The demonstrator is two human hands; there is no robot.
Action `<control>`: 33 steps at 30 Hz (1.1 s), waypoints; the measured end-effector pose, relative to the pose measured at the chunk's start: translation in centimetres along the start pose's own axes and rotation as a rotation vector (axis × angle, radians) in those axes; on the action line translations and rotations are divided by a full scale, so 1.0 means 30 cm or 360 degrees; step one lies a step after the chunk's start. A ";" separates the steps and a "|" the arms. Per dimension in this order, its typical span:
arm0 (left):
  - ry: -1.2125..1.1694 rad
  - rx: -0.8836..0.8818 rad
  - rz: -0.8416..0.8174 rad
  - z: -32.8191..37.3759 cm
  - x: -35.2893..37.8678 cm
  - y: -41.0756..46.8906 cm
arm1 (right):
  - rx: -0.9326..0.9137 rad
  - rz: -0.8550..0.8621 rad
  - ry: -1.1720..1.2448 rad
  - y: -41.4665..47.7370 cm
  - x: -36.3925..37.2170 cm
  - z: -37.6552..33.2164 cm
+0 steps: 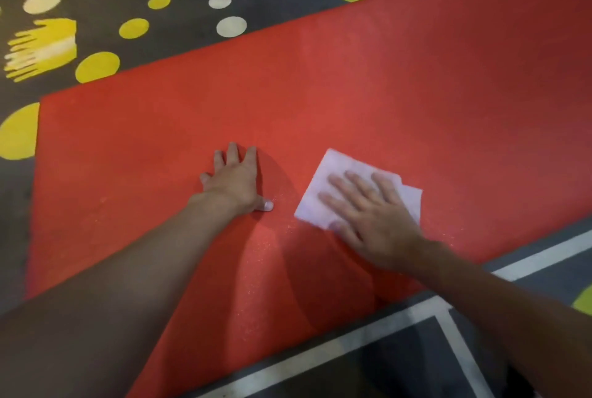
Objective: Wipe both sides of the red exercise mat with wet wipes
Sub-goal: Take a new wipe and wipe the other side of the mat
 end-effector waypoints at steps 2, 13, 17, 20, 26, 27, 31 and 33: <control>0.0042 0.0007 0.0019 0.007 -0.006 0.005 | 0.0519 0.0093 -0.0067 0.033 -0.008 0.108; 0.0029 -0.0002 0.0045 0.000 -0.065 0.042 | 0.0653 0.0100 -0.0050 0.154 0.026 0.080; -0.0025 -0.0024 0.0081 -0.007 -0.100 0.085 | -0.0178 -0.0055 0.0122 0.149 0.046 -0.130; -0.0004 -0.0092 0.0101 -0.023 -0.079 0.108 | 0.0103 0.0058 0.0046 0.241 0.036 0.075; 0.0035 -0.0107 -0.0009 -0.048 -0.094 0.161 | -0.0063 -0.0012 0.0125 0.253 0.055 -0.113; 0.0026 -0.0107 0.0005 -0.054 -0.107 0.167 | -0.0204 -0.0034 0.0151 0.266 0.054 -0.092; -0.0049 -0.0110 0.0143 -0.070 -0.145 0.198 | 0.0499 0.0104 0.0014 0.372 0.058 0.180; -0.0011 -0.0119 0.0182 -0.071 -0.149 0.210 | 0.0579 0.0085 0.0009 0.377 0.072 0.098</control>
Point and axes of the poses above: each hand's wrist, its own y-axis towards the middle knuckle, its own x-axis out of the palm, z = x × y, the point moved 9 cm from there along y, towards the middle knuckle, and after that the axes turned 12 degrees about z, right-handed, at the moved point
